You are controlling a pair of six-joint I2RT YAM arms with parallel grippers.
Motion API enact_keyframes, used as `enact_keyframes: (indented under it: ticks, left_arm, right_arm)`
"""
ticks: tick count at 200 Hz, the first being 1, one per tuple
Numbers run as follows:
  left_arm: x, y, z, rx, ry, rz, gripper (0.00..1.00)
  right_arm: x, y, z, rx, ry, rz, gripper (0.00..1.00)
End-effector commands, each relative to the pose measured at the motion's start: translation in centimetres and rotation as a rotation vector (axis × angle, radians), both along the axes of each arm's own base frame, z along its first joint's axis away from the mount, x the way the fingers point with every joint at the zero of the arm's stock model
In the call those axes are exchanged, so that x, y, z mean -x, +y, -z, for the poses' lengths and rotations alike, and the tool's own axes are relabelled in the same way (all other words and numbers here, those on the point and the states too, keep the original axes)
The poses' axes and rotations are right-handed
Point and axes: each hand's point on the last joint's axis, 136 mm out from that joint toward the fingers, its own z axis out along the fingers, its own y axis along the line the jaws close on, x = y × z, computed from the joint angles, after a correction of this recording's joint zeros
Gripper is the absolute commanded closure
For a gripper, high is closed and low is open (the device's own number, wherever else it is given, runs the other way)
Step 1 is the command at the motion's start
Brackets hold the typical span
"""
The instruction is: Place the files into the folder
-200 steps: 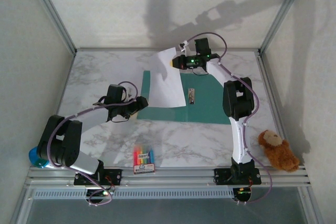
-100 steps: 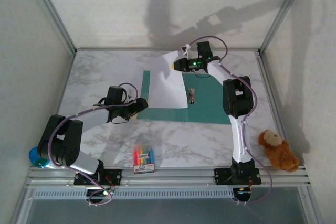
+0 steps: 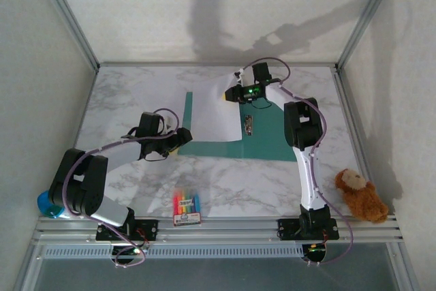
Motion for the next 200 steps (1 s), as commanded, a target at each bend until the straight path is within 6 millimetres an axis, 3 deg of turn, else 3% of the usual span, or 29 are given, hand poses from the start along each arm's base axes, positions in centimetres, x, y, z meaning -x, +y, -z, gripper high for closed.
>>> enact_keyframes:
  ticks: [1, 60, 124, 200]
  left_arm:
    - [0.0, 0.1, 0.0, 0.017, 0.002, -0.005, 0.16]
    - [-0.1, 0.1, 0.1, 0.018, 0.002, -0.006, 0.16]
    - [0.0, 0.0, 0.2, 0.018, 0.005, 0.003, 0.16]
    - [-0.1, -0.1, 0.1, 0.018, 0.006, 0.014, 0.16]
  right_arm:
    - [-0.3, 0.3, -0.5, -0.004, -0.015, -0.009, 0.79]
    - [0.0, 0.5, -2.4, -0.005, -0.089, -0.031, 0.97]
    - [2.3, 0.5, -5.2, -0.012, -0.233, -0.161, 0.99]
    - [3.9, -0.3, -5.9, -0.038, -0.258, -0.232, 1.0]
